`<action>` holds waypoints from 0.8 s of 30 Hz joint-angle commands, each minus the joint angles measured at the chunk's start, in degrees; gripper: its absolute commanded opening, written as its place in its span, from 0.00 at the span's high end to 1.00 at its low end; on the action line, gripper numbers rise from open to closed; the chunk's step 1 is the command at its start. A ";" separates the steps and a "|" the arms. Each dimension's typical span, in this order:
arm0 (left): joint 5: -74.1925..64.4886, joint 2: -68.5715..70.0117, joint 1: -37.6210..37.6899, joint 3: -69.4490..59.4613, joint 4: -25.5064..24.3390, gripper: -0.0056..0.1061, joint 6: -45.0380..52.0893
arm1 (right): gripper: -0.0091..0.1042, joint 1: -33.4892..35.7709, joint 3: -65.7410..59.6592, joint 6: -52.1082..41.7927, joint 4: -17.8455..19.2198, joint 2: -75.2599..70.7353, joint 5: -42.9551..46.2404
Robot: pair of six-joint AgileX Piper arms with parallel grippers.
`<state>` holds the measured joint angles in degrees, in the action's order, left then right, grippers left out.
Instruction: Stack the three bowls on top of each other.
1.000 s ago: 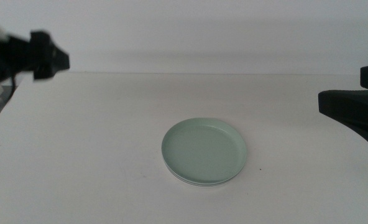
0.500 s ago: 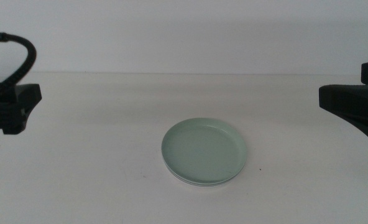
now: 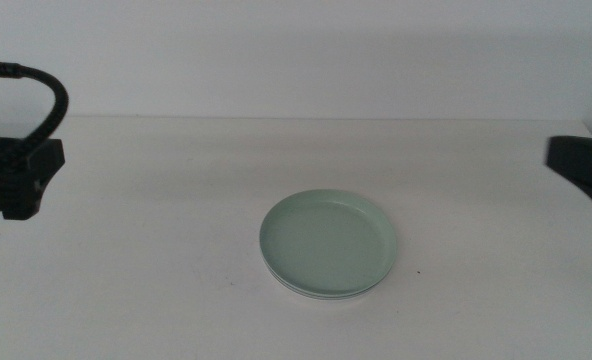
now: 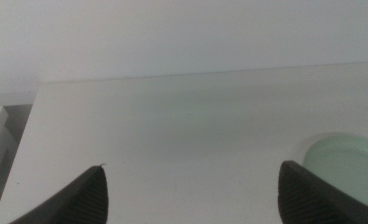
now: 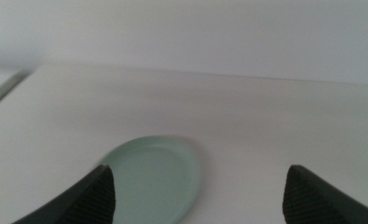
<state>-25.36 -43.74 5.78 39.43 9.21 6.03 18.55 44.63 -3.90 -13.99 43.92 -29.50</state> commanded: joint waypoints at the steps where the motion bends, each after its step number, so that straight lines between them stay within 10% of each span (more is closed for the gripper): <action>1: 0.59 0.21 0.05 -0.23 -0.79 0.11 0.12 | 0.10 -3.63 -3.69 5.72 4.25 -1.80 4.90; 6: 0.59 0.21 0.05 -0.23 -1.63 0.11 0.12 | 0.10 -10.91 -9.04 7.48 9.00 -3.65 11.04; 24: -0.18 4.26 0.05 -0.89 -1.81 0.11 0.12 | 0.10 -11.69 -9.98 7.48 6.99 -3.79 11.20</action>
<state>-25.48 -40.63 5.78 39.07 7.59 6.03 7.24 34.91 3.73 -6.66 40.46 -18.97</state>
